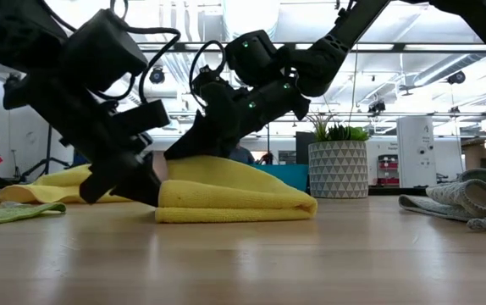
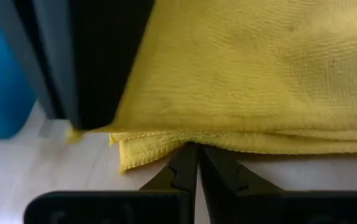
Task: Fold microfiber towels
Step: Fold the right yellow microfiber cloth
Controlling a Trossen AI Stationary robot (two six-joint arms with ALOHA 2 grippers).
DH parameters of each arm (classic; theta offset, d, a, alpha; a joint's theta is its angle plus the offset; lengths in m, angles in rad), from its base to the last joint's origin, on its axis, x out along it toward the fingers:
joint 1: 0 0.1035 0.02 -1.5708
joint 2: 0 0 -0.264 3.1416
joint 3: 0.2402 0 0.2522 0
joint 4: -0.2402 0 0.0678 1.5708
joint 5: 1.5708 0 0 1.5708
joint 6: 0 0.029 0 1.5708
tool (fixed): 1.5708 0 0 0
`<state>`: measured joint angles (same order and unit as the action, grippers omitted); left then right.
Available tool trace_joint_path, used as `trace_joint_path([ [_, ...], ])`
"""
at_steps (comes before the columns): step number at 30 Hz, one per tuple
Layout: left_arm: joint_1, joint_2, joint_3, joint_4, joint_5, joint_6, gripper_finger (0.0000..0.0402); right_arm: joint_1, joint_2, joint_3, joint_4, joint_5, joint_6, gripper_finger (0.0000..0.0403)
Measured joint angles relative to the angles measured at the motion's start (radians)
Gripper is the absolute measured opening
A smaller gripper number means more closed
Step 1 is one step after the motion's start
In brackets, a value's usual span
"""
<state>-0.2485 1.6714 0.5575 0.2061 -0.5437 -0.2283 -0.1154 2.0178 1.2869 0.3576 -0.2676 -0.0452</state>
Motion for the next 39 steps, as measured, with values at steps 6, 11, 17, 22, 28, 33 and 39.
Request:
trace_joint_path([
  [6,0.0,-0.001,0.0,0.003,0.009,-0.001,0.0006,0.0,0.0,0.0,0.005,0.059,-0.02,0.0008],
  [11,0.0,-0.005,0.0,0.0,0.015,0.0,0.0006,0.0,0.0,0.0,0.026,0.059,-0.024,0.0008],
  [17,0.0,-0.005,0.0,-0.002,0.018,-0.001,0.0006,0.0,0.061,-0.001,0.08,0.071,-0.041,0.0008],
  [22,0.0,-0.005,0.0,-0.003,0.021,-0.001,0.0006,-0.007,0.072,-0.001,0.084,0.104,-0.034,0.0008],
  [28,0.0,-0.005,0.0,-0.003,0.022,-0.001,0.0006,-0.007,0.08,-0.001,0.081,0.113,-0.034,0.0009],
  [33,0.0,-0.014,0.0,-0.007,0.031,-0.001,0.0006,-0.007,0.114,0.0,0.097,0.113,-0.013,0.0009],
  [39,-0.002,-0.036,-0.001,-0.014,0.063,-0.002,0.0006,-0.008,0.124,0.0,0.09,0.113,0.031,0.0041],
])
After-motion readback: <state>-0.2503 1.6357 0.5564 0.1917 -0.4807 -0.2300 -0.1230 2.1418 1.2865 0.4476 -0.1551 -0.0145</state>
